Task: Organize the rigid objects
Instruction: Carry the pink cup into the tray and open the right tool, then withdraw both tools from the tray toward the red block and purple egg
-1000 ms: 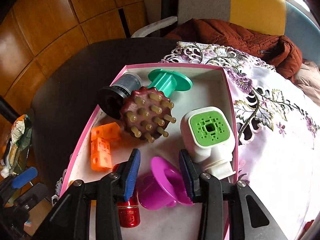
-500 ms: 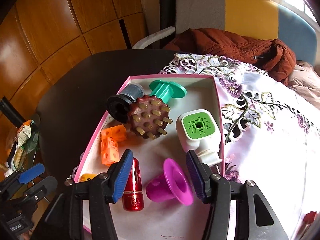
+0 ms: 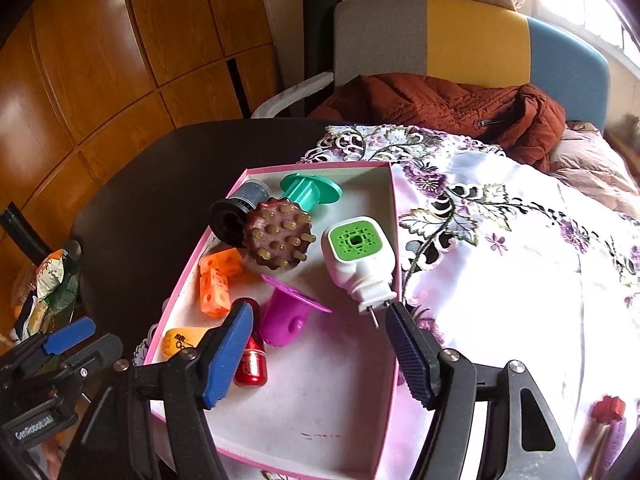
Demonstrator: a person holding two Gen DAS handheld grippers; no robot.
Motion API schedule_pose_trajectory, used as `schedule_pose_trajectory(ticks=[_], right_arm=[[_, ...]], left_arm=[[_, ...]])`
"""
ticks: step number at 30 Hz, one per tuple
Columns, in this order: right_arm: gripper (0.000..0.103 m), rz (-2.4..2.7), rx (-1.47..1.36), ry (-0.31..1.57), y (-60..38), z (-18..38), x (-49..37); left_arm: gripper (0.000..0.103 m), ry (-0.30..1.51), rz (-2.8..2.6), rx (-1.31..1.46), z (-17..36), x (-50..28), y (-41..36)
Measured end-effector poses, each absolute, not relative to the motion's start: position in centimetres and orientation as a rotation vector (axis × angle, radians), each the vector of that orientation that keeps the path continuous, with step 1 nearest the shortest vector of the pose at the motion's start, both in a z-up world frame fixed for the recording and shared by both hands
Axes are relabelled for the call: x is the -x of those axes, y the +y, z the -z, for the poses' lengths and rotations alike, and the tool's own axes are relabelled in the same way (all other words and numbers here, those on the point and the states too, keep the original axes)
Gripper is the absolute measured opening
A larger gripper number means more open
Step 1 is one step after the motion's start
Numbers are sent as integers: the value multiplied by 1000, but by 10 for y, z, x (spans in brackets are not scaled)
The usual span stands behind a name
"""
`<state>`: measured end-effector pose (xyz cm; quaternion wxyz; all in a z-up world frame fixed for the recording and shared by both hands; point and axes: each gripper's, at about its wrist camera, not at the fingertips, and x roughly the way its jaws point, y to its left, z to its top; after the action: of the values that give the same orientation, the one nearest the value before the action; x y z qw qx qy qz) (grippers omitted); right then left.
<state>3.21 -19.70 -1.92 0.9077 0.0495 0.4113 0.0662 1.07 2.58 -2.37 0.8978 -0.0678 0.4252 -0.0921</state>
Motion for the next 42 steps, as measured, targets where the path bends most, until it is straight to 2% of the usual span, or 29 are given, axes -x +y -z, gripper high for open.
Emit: schedule_pose_trajectory(ticks=[5,11,24,34,42], right_arm=[[81,-116,-98,834,-208,13,-19],[89,-67,-111,811,-238,2,-5],[95,216,-196,749,-367,-20,36],[100,617,-371,622,-495,-24,102],[100,728,-625,572,-540,-5,130]], left_arm=[[66,877,199,131,21,-9,23],[66,866,221,108,17,-7,14],[66,869,322,53,7,-7,-21],[66,891,586,-62,5,-3,-102],[66,985,803,-156,18,8,-203]])
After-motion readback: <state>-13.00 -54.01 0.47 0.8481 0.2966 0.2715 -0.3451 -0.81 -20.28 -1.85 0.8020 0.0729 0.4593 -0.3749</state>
